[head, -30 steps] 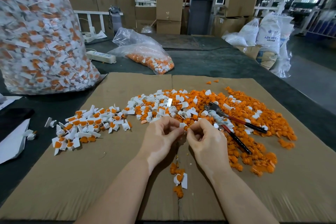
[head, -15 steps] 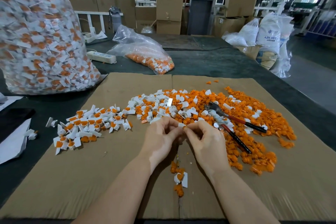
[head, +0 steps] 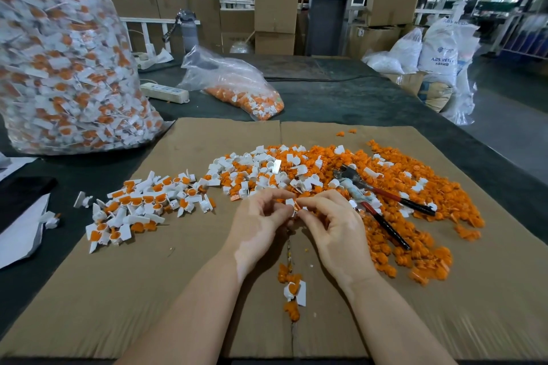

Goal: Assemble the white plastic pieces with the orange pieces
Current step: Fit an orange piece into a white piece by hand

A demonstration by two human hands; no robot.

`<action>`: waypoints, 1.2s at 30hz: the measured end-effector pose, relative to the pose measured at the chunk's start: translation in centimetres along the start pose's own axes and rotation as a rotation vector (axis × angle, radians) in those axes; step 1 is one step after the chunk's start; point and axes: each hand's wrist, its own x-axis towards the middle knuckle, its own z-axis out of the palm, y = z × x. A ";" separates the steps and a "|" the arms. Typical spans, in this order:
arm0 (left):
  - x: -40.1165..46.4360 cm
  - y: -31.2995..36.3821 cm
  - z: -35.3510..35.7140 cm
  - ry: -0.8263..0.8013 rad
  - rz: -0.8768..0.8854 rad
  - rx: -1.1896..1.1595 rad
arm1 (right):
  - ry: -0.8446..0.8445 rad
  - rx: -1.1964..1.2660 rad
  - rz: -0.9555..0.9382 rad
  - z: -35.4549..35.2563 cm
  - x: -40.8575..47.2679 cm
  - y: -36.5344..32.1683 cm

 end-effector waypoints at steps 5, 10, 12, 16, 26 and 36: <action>0.1 -0.1 0.1 -0.003 -0.005 -0.016 | -0.029 0.038 -0.006 0.0 0.0 -0.1; 0.2 -0.2 0.1 0.001 -0.010 -0.010 | 0.036 -0.022 -0.027 0.0 0.0 0.0; 0.2 -0.2 0.2 -0.002 0.002 0.017 | 0.056 -0.069 -0.055 0.0 0.0 -0.1; 0.0 -0.1 0.2 -0.006 0.042 0.097 | 0.061 -0.093 -0.096 0.1 -0.1 -0.1; 0.3 -0.4 0.4 0.029 0.103 0.284 | 0.050 -0.124 -0.119 0.1 -0.1 0.0; 0.6 -0.8 0.6 0.108 0.057 0.307 | 0.074 -0.333 -0.282 0.3 -0.3 -0.6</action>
